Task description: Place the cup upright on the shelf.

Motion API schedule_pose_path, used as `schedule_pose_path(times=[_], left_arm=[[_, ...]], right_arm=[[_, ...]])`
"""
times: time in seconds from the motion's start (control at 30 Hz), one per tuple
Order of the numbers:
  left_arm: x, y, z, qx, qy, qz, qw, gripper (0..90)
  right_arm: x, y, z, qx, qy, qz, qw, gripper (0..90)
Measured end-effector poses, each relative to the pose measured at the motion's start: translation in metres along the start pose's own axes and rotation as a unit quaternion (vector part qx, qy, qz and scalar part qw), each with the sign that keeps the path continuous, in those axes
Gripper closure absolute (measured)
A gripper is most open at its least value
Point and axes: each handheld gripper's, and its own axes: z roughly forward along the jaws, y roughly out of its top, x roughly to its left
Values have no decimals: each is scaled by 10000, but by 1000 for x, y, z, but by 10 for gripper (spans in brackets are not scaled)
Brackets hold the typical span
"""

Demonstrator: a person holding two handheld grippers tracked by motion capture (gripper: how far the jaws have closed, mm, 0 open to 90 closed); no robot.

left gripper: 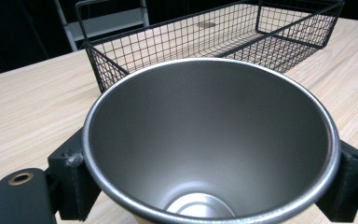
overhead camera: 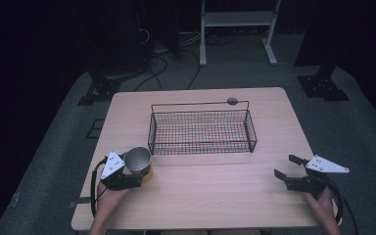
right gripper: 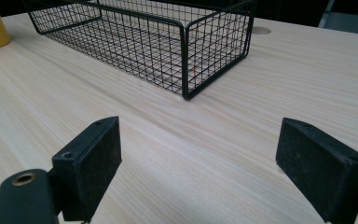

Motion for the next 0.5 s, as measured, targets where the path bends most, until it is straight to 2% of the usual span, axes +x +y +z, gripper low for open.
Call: schedule_pose_path(times=[0.3,0.5], left_arm=[[-5,12,-4,-98,-146,103,9998,128],[-10,24,-3,-197,-326,182,9991,129]], right_arm=[[0,0,0,-2,-1,4,10000,131],[0,0,0,-2,-2,6,10000,131]])
